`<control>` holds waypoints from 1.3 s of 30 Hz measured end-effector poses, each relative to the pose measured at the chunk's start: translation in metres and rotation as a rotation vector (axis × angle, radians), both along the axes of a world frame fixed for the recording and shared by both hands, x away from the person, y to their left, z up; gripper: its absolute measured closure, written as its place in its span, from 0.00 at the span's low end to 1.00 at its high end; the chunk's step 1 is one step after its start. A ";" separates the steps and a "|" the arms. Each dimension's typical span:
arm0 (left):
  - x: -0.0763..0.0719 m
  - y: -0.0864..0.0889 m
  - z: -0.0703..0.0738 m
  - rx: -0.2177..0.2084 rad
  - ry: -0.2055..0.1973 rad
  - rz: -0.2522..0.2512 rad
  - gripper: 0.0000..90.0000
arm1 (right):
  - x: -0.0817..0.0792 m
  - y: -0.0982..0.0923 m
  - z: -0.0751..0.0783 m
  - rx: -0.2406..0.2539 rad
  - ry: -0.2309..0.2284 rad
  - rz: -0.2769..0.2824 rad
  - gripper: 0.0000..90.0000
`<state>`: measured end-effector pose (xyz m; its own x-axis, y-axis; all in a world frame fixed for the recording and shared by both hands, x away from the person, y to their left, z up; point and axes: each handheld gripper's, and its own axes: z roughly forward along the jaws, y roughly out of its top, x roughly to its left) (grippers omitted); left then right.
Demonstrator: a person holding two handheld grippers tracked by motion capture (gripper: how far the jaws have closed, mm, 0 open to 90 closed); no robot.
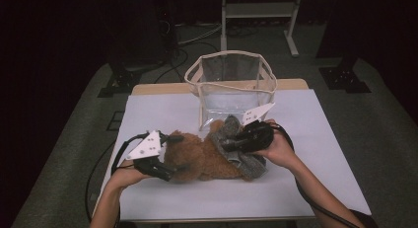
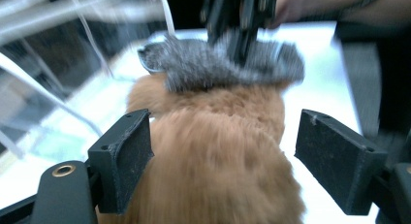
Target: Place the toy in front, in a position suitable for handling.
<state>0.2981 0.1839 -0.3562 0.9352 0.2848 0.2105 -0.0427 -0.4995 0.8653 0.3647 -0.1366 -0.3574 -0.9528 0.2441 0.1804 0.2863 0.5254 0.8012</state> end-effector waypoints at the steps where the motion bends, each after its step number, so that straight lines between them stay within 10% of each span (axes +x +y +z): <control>1: 0.001 -0.001 -0.005 0.013 0.002 -0.002 0.22 | -0.001 -0.001 -0.001 0.005 0.005 -0.001 0.77; 18: 0.003 0.011 -0.019 0.040 -0.004 0.049 0.21 | 0.013 -0.056 -0.020 0.049 0.033 -0.174 0.77; 24: 0.015 0.017 -0.034 0.100 0.008 0.126 0.21 | 0.011 -0.048 -0.028 0.057 0.066 -0.149 0.77; 39: 0.036 0.024 -0.037 0.083 0.027 0.154 0.23 | -0.013 -0.021 -0.013 0.057 0.038 -0.053 0.77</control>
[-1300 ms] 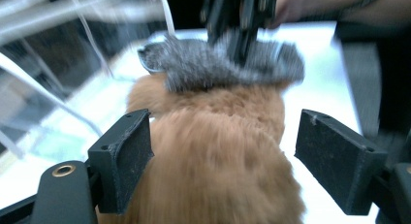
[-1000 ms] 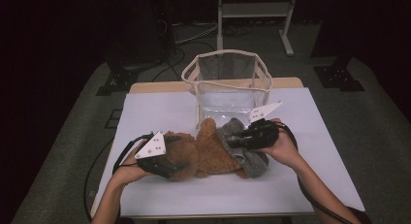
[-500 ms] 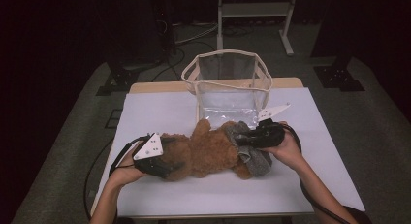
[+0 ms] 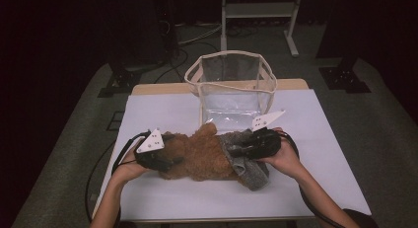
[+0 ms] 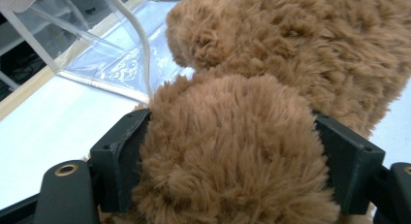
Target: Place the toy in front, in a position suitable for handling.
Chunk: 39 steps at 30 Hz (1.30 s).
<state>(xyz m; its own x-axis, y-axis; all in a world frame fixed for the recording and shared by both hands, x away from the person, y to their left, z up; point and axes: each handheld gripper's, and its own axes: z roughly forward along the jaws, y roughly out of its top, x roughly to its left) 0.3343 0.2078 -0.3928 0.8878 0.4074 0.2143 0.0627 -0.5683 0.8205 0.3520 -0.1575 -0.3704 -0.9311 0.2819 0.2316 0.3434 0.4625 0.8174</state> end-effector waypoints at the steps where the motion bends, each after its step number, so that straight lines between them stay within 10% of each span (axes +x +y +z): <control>1: -0.002 -0.001 0.003 -0.004 -0.007 -0.008 0.23 | 0.002 -0.002 0.000 0.000 -0.003 -0.014 0.77; 16: -0.033 -0.075 0.024 0.031 -0.101 -0.244 0.21 | 0.010 -0.029 -0.013 0.032 0.016 -0.094 0.76; 29: -0.023 -0.120 0.020 0.097 -0.134 -0.230 0.16 | 0.013 -0.030 -0.022 0.039 0.045 -0.096 0.76; 39: -0.023 -0.127 0.020 0.053 -0.196 -0.224 0.72 | 0.015 -0.037 -0.026 0.068 0.067 -0.103 0.76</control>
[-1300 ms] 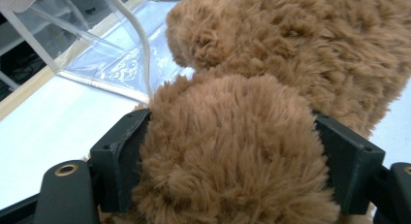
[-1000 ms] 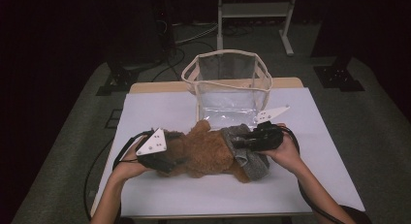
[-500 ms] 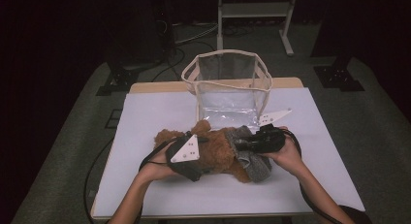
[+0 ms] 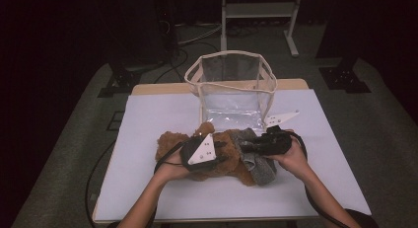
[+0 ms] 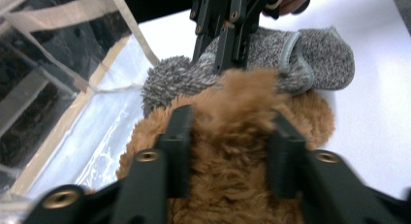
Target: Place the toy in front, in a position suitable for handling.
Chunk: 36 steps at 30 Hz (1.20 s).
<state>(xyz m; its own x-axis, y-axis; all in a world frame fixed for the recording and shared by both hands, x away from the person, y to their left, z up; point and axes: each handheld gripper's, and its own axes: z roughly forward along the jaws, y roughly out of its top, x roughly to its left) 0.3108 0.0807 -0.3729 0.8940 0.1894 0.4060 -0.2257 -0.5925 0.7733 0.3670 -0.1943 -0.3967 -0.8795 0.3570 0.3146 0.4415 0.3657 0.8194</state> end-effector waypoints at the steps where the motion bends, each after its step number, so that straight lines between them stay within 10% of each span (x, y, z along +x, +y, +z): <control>1: 0.000 0.000 0.000 -0.001 -0.008 -0.001 0.74 | 0.000 0.000 0.000 -0.001 0.003 0.000 0.76; 19: 0.004 -0.021 0.018 -0.053 0.102 -0.100 0.88 | -0.022 -0.024 0.011 0.009 -0.024 -0.005 0.75; 33: 0.002 -0.020 0.005 0.018 0.111 -0.064 0.36 | -0.015 -0.022 0.002 0.009 -0.002 -0.004 0.75; 36: 0.000 -0.016 0.007 0.019 0.059 -0.041 0.52 | -0.015 -0.025 0.002 0.014 0.000 -0.010 0.75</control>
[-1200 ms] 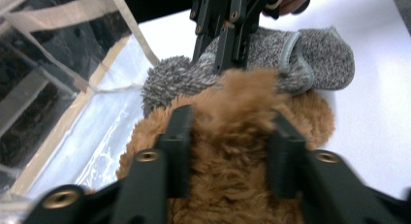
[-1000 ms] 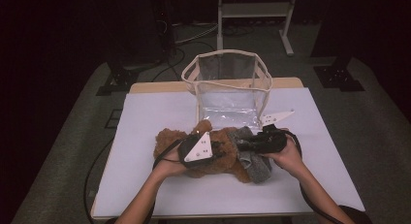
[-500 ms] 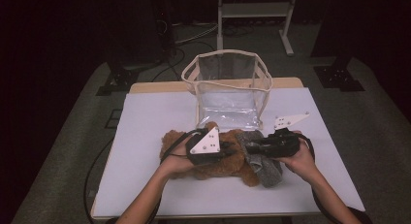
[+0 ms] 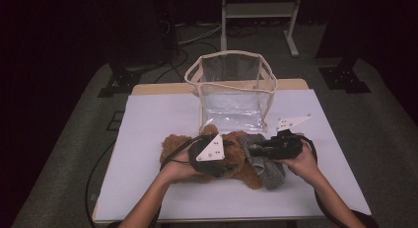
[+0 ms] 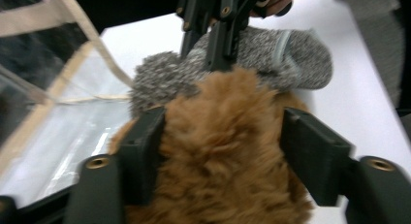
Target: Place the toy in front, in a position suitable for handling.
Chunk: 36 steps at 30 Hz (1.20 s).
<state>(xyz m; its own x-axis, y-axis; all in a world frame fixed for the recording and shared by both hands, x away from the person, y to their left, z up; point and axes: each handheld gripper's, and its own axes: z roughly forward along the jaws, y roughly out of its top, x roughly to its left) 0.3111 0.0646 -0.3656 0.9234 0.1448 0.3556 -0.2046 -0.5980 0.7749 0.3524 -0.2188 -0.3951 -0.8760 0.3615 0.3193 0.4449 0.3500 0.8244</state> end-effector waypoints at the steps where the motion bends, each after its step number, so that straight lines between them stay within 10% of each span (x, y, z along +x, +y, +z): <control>1: 0.000 0.001 0.001 -0.009 0.006 0.012 0.59 | 0.000 0.000 0.000 -0.001 0.002 -0.003 0.75; 6: -0.002 -0.005 0.002 0.017 -0.026 0.015 0.87 | 0.001 0.001 -0.001 0.002 0.007 0.000 0.75; 15: 0.003 -0.006 0.019 -0.114 0.105 -0.049 0.90 | -0.010 -0.012 0.015 0.015 -0.029 0.001 0.74; 20: 0.006 -0.013 0.020 -0.089 0.108 -0.068 0.88 | -0.021 -0.021 0.022 -0.003 -0.054 0.001 0.74; 36: -0.001 -0.013 0.006 0.056 0.086 -0.011 0.11 | -0.012 -0.019 0.006 0.027 -0.005 -0.002 0.75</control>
